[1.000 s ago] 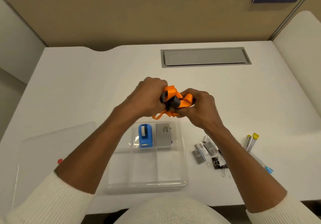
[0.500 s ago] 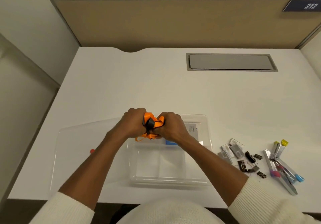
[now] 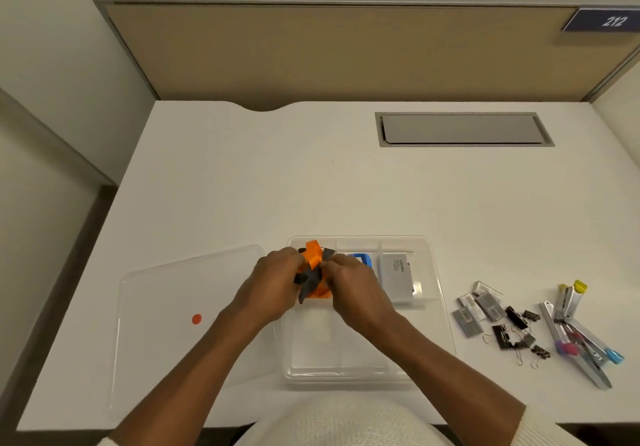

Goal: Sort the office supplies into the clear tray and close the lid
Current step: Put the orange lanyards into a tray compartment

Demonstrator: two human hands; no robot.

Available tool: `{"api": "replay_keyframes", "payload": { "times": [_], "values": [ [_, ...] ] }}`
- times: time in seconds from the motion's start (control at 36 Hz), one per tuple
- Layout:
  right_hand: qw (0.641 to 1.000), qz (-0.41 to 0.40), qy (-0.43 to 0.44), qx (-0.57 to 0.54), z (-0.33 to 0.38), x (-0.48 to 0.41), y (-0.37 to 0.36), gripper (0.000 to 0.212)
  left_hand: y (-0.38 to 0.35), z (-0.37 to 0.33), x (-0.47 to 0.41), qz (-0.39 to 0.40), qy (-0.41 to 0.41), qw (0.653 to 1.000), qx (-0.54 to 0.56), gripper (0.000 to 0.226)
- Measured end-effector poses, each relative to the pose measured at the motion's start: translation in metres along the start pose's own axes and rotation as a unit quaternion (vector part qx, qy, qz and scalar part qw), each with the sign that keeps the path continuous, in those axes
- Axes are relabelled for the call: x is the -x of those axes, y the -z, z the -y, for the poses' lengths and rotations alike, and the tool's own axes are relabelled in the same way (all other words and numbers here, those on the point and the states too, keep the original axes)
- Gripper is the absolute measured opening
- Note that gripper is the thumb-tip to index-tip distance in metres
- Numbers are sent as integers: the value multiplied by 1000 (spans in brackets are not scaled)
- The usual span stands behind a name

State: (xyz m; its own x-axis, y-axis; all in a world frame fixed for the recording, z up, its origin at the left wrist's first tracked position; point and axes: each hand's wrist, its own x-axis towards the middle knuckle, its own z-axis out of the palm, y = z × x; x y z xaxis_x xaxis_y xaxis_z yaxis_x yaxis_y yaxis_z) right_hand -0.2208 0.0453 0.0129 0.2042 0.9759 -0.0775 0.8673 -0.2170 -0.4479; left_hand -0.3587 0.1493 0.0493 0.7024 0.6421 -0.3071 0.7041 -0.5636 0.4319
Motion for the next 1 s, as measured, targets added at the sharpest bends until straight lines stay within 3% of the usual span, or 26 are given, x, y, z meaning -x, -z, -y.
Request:
{"api": "replay_keyframes", "payload": {
  "times": [0.08, 0.22, 0.33, 0.5, 0.61, 0.75, 0.81, 0.92, 1.0],
  "values": [
    [999, -8, 24, 32, -1, -2, -11, 19, -13, 3, -5, 20, -43, 998, -30, 8],
    [999, -31, 17, 20, -5, -12, -26, 13, -31, 3, -14, -17, -41, 999, -6, 28],
    [1000, -7, 9, 16, -3, -16, -20, 16, -25, 5, -15, -13, -84, 996, -16, 15],
    [991, -96, -28, -89, -10, 0, -2, 13, -7, 20, -14, -54, -96, 993, -33, 3],
    [985, -90, 37, -146, -4, 11, 3, 13, 1, 30, -20, -97, -104, 989, 47, 33],
    [982, -48, 182, -5, -3, 15, -16, 21, 0, 36, -39, -10, -138, 990, -18, 60],
    [975, -42, 212, 56, -5, 16, -27, 25, -7, 35, -45, 29, -162, 981, -101, 53],
    [980, -38, 165, 107, -11, 17, -32, 43, -13, 31, -48, 54, -194, 965, -171, 17],
    [979, 3, 149, 139, -15, 17, -30, 56, -18, 33, -51, 59, -198, 963, -174, 19]
  ]
}}
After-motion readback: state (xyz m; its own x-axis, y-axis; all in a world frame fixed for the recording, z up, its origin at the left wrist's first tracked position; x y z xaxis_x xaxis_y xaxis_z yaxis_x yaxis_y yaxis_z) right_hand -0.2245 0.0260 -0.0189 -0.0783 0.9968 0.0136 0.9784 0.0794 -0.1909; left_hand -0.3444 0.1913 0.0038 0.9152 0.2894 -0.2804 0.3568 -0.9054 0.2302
